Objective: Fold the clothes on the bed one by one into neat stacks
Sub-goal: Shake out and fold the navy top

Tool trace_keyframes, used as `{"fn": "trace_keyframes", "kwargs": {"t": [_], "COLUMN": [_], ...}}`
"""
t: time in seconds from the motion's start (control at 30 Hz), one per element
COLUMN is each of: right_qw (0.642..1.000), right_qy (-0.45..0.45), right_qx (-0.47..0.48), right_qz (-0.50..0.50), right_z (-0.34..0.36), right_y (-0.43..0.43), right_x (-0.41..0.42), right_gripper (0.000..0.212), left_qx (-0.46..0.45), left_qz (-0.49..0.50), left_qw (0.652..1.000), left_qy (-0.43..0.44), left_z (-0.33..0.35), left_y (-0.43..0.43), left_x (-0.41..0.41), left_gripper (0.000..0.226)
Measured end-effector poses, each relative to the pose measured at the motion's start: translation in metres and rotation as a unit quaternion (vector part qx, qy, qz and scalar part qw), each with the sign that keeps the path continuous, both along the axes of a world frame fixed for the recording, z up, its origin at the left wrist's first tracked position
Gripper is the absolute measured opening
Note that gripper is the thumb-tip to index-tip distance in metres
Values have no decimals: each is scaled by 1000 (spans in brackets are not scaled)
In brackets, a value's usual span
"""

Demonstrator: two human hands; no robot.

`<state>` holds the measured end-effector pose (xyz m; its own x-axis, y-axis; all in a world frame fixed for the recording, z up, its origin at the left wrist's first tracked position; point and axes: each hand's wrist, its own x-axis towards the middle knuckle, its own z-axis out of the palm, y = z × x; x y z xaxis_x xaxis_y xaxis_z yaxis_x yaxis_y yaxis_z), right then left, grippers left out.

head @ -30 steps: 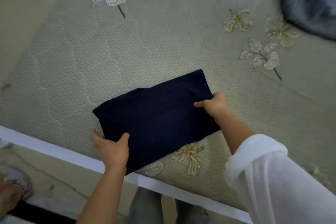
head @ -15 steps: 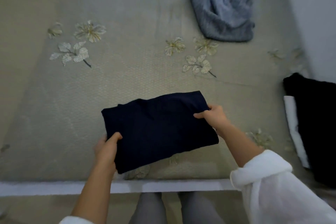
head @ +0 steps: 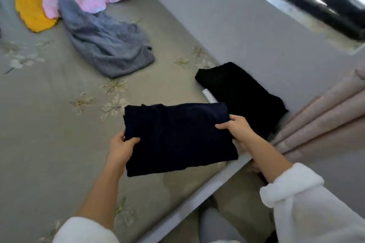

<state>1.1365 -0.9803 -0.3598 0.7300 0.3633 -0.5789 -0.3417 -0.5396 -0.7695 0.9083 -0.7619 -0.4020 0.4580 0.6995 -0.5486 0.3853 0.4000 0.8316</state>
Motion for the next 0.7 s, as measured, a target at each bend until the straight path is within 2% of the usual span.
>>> {"fn": "trace_keyframes", "kwargs": {"t": [0.13,0.3,0.4,0.53,0.63,0.7], "right_qw": [997,991,978,966,963,956], "right_qy": [21,18,37,55,61,66], "right_qx": [6,15,52,81,79,84], "right_qz": [-76,-134,-196,-241,-251,-273], "right_z": [3,-5,-16,-30,-47,-60], "right_y": [-54,-103,-119,-131,-136,-136], "right_x": [73,169,215,261,285,297], "right_gripper": [37,29,52,27,23,21], "left_qx": [47,128,179,260,336,363], "left_qz": [-83,-153,-214,-304,-342,-349], "left_qw": [995,980,960,915,875,861], "left_qy": [-7,13,33,50,65,68], "left_z": [15,20,24,29,32,31], "left_y": [-24,-54,-63,-64,-60,-56], "left_x": [109,256,337,434,497,533], "left_gripper": [25,36,40,35,37,39]}}
